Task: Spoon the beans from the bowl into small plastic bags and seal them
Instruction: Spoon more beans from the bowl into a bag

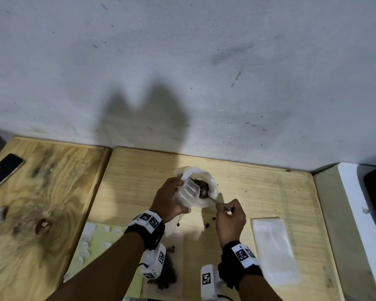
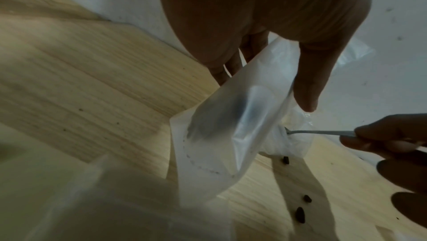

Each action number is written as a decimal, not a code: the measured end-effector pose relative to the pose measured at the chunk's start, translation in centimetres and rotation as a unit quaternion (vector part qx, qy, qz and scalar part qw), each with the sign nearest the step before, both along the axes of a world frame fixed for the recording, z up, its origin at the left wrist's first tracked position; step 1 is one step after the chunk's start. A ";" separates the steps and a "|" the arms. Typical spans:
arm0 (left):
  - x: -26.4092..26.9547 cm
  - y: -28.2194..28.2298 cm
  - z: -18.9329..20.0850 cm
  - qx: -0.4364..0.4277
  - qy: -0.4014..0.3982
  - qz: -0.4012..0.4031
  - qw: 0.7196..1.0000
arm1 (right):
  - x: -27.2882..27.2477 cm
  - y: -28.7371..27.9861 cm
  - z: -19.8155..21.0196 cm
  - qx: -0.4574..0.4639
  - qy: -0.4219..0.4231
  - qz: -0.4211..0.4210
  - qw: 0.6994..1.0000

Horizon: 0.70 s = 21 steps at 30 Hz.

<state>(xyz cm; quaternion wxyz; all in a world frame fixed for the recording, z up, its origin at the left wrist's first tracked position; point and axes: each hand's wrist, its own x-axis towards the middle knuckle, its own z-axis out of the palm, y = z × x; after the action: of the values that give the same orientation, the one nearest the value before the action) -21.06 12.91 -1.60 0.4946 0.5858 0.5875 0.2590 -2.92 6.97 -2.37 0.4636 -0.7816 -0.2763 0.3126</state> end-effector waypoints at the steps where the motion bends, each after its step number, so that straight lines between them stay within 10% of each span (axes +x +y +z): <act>1: 0.0 -0.1 0.0 -0.006 0.002 -0.008 1.000 | 0.0 0.1 -0.4 -0.006 0.019 -0.005 1.000; 21: -0.2 0.4 0.3 -0.101 0.057 0.001 0.993 | 5.0 1.1 0.5 0.002 0.186 -0.016 0.982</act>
<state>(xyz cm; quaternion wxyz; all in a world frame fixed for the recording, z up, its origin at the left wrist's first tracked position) -21.30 13.30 -1.27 0.5169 0.5458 0.6385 0.1648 2.08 8.10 -1.90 0.5132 -0.7133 -0.1729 0.4449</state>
